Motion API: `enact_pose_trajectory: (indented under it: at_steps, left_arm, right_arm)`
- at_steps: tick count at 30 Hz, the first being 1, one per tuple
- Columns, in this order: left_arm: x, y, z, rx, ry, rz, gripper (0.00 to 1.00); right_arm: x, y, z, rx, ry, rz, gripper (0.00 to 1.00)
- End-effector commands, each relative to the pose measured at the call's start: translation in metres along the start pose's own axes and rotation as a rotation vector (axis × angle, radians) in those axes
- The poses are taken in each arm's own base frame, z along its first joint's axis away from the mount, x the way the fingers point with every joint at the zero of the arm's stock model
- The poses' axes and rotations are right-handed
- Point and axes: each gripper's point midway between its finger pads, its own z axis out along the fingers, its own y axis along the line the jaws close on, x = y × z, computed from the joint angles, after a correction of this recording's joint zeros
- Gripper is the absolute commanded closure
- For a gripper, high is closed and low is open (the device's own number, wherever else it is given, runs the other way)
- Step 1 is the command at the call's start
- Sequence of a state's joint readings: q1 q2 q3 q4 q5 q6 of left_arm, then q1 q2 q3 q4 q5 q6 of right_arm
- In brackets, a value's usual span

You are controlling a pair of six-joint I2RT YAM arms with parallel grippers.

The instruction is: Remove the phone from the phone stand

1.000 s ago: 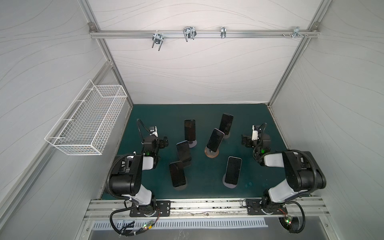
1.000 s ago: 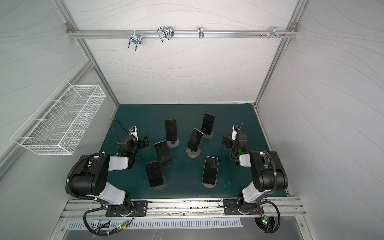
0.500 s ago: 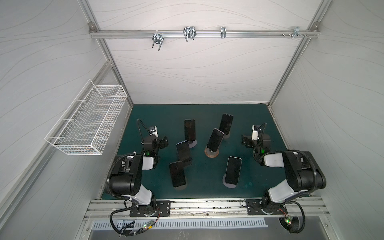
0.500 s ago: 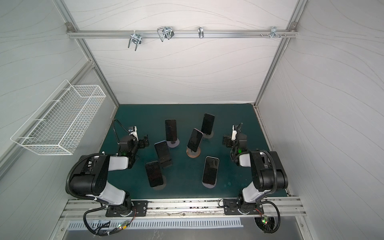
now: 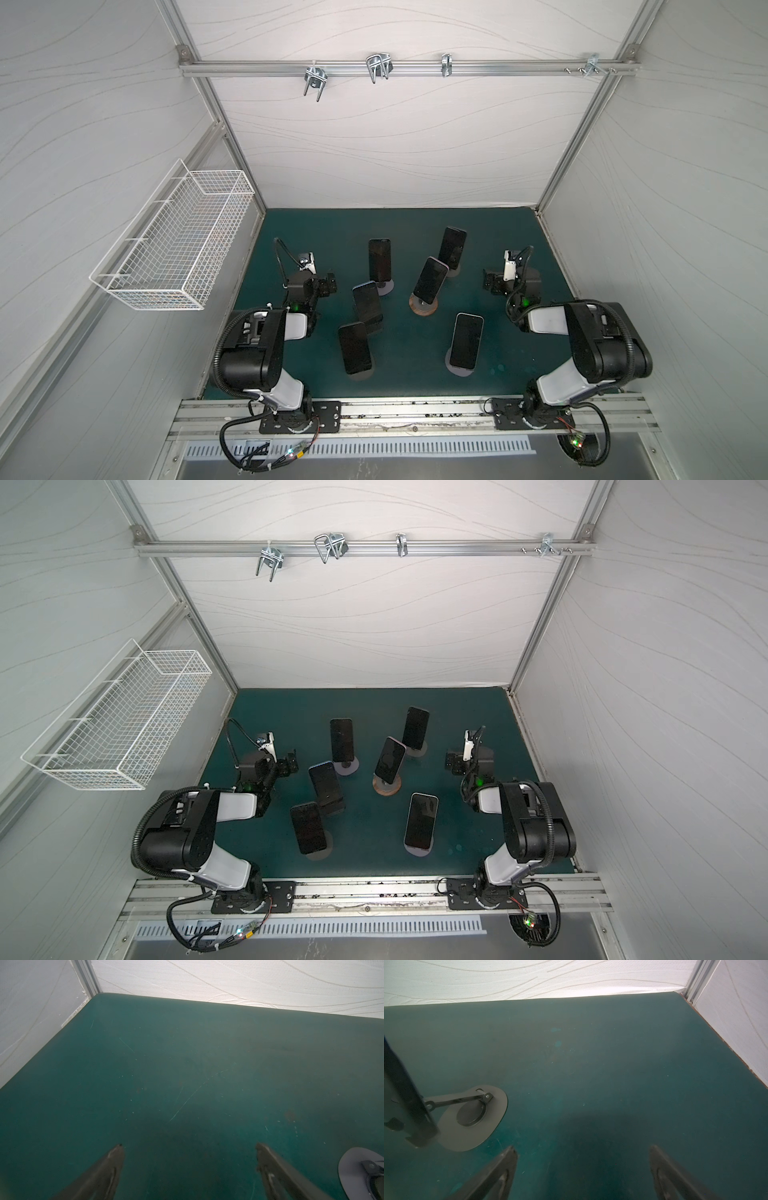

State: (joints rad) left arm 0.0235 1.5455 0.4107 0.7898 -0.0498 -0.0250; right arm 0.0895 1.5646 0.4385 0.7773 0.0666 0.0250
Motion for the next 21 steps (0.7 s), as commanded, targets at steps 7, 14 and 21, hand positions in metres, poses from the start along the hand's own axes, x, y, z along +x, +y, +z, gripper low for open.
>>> enact_pose_trajectory:
  at_steps: [7,14,21]
  left_arm:
    - [-0.015,0.0,0.003,-0.006,-0.048,0.006,0.0]
    - [-0.025,0.004,0.001,-0.032,-0.011,-0.005,0.0]
    - [-0.042,-0.008,-0.015,0.099,0.167,0.022,0.0]
  right_arm:
    - [-0.02,-0.028,-0.016,0.079,0.019,0.116,0.01]
    - [-0.043,-0.042,-0.057,0.154,0.005,0.247,0.01]
    - [-0.073,-0.05,-0.1,0.238,0.042,0.388,0.01]
